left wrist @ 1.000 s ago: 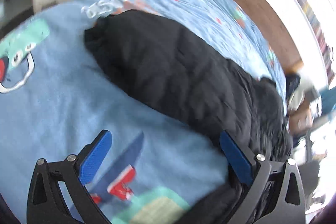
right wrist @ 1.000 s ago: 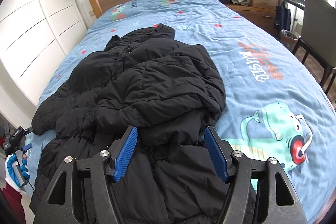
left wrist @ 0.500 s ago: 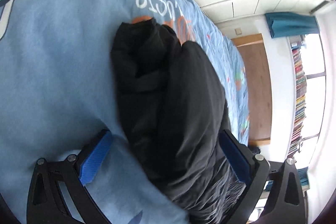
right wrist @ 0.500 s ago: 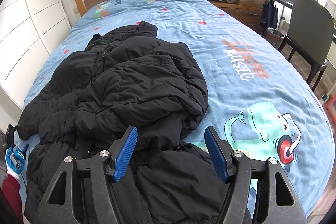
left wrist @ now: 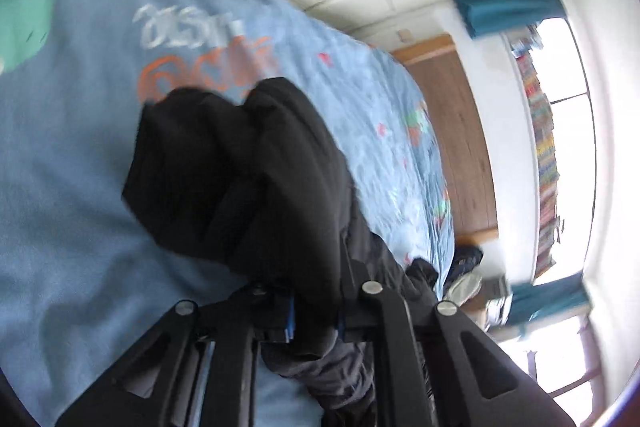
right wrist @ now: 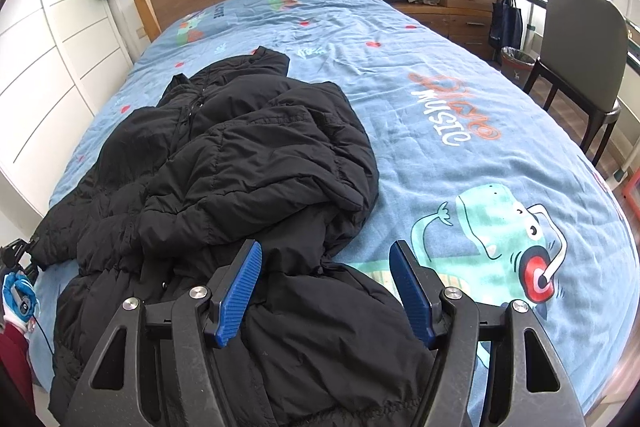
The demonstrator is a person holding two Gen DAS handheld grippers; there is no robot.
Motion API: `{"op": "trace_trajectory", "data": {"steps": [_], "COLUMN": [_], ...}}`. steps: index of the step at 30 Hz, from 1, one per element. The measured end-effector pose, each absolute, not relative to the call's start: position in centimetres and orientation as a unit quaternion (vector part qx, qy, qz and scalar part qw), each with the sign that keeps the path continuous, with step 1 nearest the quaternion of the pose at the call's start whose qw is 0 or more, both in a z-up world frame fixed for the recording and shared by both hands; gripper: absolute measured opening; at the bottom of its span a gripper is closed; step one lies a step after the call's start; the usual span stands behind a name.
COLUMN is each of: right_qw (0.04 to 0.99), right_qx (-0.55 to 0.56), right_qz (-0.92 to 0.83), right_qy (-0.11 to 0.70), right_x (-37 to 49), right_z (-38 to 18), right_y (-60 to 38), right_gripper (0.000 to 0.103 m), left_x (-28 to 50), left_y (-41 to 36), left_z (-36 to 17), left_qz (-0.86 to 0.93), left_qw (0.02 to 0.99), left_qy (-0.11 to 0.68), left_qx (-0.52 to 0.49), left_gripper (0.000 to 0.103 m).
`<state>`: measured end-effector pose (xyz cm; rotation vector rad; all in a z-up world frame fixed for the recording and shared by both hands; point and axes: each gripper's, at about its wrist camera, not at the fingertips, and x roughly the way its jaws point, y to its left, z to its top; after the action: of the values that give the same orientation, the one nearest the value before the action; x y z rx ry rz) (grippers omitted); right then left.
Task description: Fold large clothes
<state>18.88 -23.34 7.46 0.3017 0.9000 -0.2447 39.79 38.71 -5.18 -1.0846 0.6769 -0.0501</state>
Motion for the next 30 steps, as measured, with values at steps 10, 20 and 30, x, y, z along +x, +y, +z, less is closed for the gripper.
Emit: {"op": "trace_trajectory", "data": {"steps": [10, 20, 30], "right_qw": [0.890, 0.893, 0.888], "right_qx": [0.167, 0.176, 0.172], "right_qz": [-0.116, -0.127, -0.120], "right_qy": [0.409, 0.394, 0.408], "right_x": [16.2, 12.8, 11.6], "right_z": [8.0, 8.5, 6.9], "right_y": [-25.7, -29.3, -29.8], "right_gripper": [0.066, 0.066, 0.066], "left_x": [39.1, 37.5, 35.1], "left_y": [22.4, 6.4, -3.5], "left_z": [5.8, 5.4, -0.4], "left_qz": [-0.185, -0.262, -0.264], "left_qw": [0.875, 0.864, 0.838], "left_qy": [0.321, 0.394, 0.473], "left_qx": [-0.311, -0.175, -0.056], "left_gripper": [0.010, 0.010, 0.012]}}
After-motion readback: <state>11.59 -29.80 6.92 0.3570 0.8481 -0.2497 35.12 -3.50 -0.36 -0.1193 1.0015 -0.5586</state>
